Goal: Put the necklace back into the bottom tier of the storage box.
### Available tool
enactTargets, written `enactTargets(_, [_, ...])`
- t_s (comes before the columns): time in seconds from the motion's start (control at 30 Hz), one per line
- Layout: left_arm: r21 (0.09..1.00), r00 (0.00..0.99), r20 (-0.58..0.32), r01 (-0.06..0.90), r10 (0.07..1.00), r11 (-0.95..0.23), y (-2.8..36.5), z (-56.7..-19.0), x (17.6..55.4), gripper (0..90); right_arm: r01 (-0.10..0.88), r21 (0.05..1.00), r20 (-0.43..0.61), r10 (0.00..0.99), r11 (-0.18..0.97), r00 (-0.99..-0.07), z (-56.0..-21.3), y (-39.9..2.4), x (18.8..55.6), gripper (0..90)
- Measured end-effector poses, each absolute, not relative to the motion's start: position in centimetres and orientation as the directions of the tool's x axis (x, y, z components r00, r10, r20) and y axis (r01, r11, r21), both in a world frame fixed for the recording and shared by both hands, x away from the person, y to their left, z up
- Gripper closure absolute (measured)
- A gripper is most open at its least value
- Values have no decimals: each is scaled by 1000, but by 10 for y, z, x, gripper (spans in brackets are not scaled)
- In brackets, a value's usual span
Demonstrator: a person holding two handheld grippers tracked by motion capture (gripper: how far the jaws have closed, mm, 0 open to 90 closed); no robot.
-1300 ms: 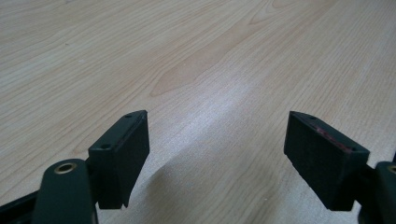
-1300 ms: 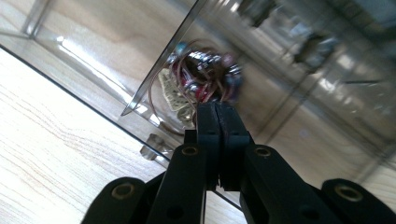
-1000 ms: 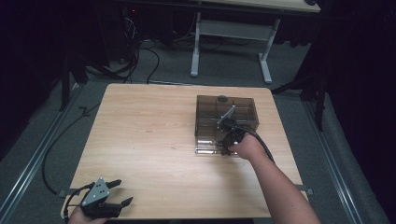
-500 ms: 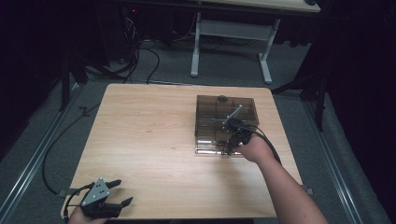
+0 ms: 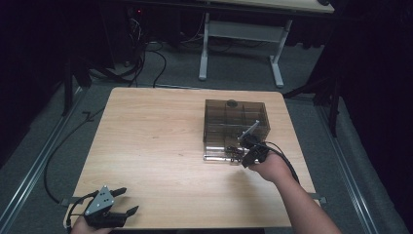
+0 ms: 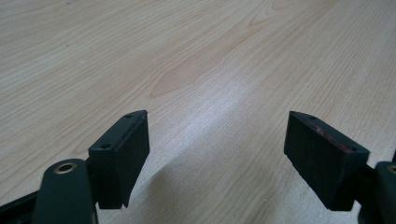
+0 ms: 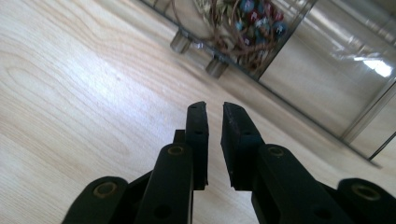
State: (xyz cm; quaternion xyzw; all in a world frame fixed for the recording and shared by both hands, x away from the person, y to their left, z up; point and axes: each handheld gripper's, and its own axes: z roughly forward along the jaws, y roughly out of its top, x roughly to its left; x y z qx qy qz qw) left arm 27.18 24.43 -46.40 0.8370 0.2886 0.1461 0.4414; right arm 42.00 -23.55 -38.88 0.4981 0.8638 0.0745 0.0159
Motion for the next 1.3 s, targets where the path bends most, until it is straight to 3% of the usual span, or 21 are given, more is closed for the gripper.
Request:
enactTargets(0.17, [823,790,-9,354,612,-445,244,-464,272,227,878,135,58,881,459,-469,-396,-238,412,787])
enactTargets(0.43, [823,791,-7,352,612,-446,244,-464,272,226,862,205,54,874,463,-482,-399,-244,397,749])
enactTargets(0.77, [827,787,-7,352,617,-439,245,-464,271,227,826,412,63,891,386,-449,-407,-256,363,712])
enactTargets(0.9, [829,786,-9,351,619,-435,245,-464,271,227,765,538,66,887,355,-458,-412,-257,343,667])
enactTargets(1.3, [837,774,-11,353,633,-417,246,-464,271,228,615,749,70,893,246,-444,-438,-256,299,543])
